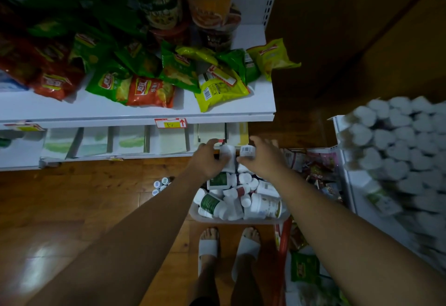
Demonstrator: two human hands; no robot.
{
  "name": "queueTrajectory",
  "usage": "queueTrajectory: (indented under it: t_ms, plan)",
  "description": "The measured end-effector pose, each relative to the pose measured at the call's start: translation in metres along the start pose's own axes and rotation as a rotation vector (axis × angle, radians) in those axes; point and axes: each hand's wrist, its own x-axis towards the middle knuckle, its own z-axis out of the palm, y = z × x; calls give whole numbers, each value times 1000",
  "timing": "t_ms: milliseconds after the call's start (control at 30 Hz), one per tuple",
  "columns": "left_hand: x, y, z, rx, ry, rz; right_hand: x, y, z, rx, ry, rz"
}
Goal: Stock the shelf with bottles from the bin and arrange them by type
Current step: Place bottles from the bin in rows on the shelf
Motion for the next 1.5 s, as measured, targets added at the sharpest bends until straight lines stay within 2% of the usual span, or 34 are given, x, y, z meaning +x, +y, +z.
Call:
queueTrajectory:
  t_ms: [133, 300, 400, 500, 567, 700, 800, 900, 967, 1067, 1200, 1333, 1433, 1500]
  plan:
    - [22, 4, 19, 92, -19, -5, 17, -5, 19, -133, -113, 70]
    - [27, 6, 28, 56, 33, 10, 24, -5, 29, -48, -57, 116]
    - [20, 10, 25, -54, 78, -2, 21, -3, 30, 119, 22, 119]
    - [4, 18, 9, -203, 83, 41, 12, -3, 23, 416, 87, 54]
    - [-16, 26, -9, -332, 131, 105, 0, -10, 7, 634, 111, -9]
    - [-68, 46, -52, -582, 169, 284, -39, -27, -42, 865, 169, -124]
    - [-107, 76, -85, -750, 81, 367, -78, -42, -84, 1061, 205, -161]
    - [-144, 110, -112, -1011, -37, 424, -120, -58, -129, 1367, 206, -163]
    - [-165, 129, -126, -1198, -176, 444, -151, -68, -159, 1597, 136, -162]
    - [-190, 153, -144, -1383, -422, 476, -200, -76, -194, 1725, 67, -174]
    - [-228, 180, -156, -1438, -575, 558, -257, -73, -223, 1676, 176, -211]
    - [-255, 202, -158, -1418, -649, 585, -305, -65, -239, 1094, 600, -149]
    - [-272, 216, -153, -1321, -620, 588, -336, -57, -250, 966, 659, -110]
    - [-283, 226, -146, -1232, -592, 593, -355, -50, -251, 965, 666, -68]
